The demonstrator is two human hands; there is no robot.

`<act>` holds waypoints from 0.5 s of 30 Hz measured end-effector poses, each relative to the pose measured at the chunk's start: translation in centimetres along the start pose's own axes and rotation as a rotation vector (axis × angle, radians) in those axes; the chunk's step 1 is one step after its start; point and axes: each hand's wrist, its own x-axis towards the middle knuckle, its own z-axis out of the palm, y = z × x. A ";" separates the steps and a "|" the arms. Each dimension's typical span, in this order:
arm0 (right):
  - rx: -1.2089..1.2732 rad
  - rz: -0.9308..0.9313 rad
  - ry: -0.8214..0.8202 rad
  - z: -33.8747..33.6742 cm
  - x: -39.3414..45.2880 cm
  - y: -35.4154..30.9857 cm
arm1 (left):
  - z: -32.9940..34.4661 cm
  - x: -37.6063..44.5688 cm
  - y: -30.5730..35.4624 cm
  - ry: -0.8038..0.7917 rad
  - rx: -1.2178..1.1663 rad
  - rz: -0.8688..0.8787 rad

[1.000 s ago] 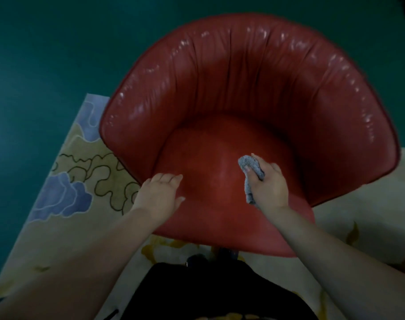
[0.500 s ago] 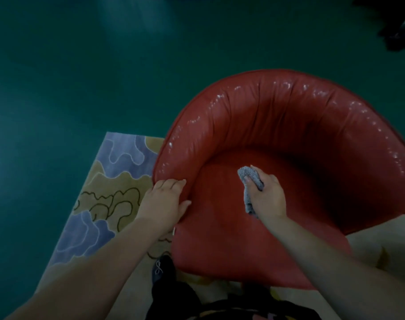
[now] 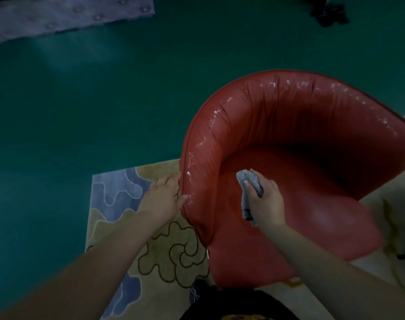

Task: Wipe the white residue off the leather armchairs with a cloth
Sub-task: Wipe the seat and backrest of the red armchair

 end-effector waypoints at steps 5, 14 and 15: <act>0.048 0.019 -0.022 1.0 0.9 0.1 | 0.0 3.2 -0.7 -0.068 0.017 0.023; 0.010 0.145 0.153 5.2 0.8 0.2 | -1.5 11.3 -3.6 -0.100 0.165 0.239; 0.006 0.168 0.184 6.1 1.0 -0.1 | -1.9 12.8 -4.0 -0.118 0.194 0.281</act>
